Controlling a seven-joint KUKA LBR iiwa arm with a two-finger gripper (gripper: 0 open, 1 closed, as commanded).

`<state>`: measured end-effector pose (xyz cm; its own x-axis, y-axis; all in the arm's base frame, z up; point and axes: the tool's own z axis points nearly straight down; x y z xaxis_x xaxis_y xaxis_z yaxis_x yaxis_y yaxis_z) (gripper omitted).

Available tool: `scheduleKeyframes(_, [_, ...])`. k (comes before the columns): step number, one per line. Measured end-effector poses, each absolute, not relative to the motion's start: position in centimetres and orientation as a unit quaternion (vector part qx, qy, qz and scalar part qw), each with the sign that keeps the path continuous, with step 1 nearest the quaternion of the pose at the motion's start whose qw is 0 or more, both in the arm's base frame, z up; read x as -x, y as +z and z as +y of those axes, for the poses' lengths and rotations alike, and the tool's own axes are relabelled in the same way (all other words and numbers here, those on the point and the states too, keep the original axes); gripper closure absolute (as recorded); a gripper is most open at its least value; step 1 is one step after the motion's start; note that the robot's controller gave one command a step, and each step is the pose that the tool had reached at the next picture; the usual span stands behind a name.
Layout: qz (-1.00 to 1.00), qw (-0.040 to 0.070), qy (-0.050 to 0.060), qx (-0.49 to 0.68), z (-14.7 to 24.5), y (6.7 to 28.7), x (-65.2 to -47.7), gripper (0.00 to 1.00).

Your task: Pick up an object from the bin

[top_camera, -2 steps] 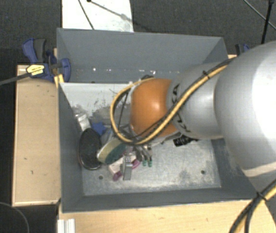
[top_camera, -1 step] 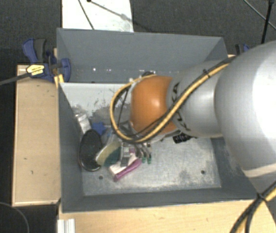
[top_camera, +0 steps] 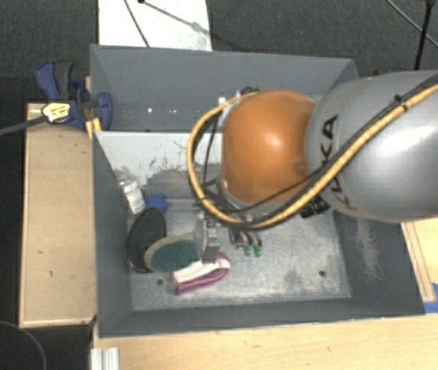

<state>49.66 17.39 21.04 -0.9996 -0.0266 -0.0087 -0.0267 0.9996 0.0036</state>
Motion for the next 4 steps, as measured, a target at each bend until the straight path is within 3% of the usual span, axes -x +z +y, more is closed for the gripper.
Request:
scheduleKeyframes(1, [0.999, -0.002, 0.000, -0.039, 18.7, 15.2, -48.3, 1.00])
scheduleKeyframes(2, [0.999, 0.001, 0.001, -0.040, 18.6, 15.5, -48.5, 0.00])
scheduleKeyframes(3, [0.997, 0.011, 0.006, -0.081, 17.3, 8.8, -50.1, 0.00])
scheduleKeyframes(4, [0.996, 0.009, 0.004, -0.087, 17.0, 8.9, -50.2, 1.00])
